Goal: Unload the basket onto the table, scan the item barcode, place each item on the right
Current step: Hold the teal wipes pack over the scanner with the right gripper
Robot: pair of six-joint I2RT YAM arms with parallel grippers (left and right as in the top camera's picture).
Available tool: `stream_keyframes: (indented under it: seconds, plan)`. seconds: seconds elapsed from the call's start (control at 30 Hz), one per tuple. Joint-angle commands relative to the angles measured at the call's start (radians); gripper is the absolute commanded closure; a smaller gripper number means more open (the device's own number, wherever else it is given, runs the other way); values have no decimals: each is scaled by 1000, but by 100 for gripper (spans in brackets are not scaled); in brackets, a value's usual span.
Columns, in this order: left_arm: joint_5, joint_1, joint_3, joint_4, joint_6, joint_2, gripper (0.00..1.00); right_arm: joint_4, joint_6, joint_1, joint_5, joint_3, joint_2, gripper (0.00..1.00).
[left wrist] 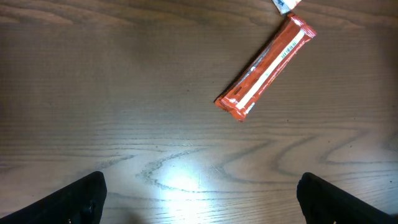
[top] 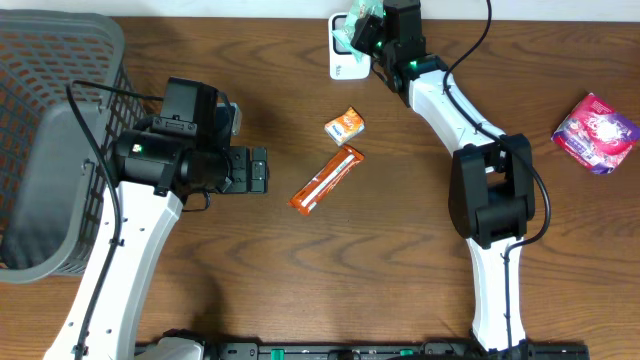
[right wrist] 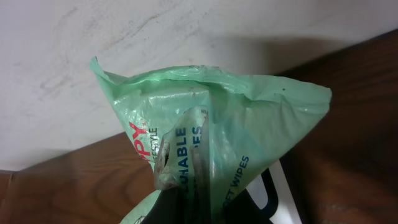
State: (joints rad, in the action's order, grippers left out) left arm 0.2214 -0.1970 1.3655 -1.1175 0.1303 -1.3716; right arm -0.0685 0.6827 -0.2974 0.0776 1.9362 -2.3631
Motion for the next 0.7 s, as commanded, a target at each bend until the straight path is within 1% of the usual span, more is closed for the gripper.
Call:
stream_keyframes:
  seconds: [0.0, 0.13, 0.33, 0.37, 0.5, 0.67]
  plan:
    - [-9, 4, -1, 0, 1, 0, 2, 21, -34, -6, -20, 14, -3, 99]
    - [-9, 4, -1, 0, 1, 0, 2, 30, -33, -6, -20, 34, -3, 99]
    - [-9, 4, -1, 0, 1, 0, 2, -29, -19, -7, -20, 60, -5, 99]
    - [-10, 4, -1, 0, 1, 0, 2, -41, -32, -10, -19, 60, -7, 99]
    - [-9, 4, -1, 0, 1, 0, 2, -107, -219, -31, -47, 60, -12, 99]
    - [-9, 4, -1, 0, 1, 0, 2, -122, -235, -24, -50, 61, 50, 99]
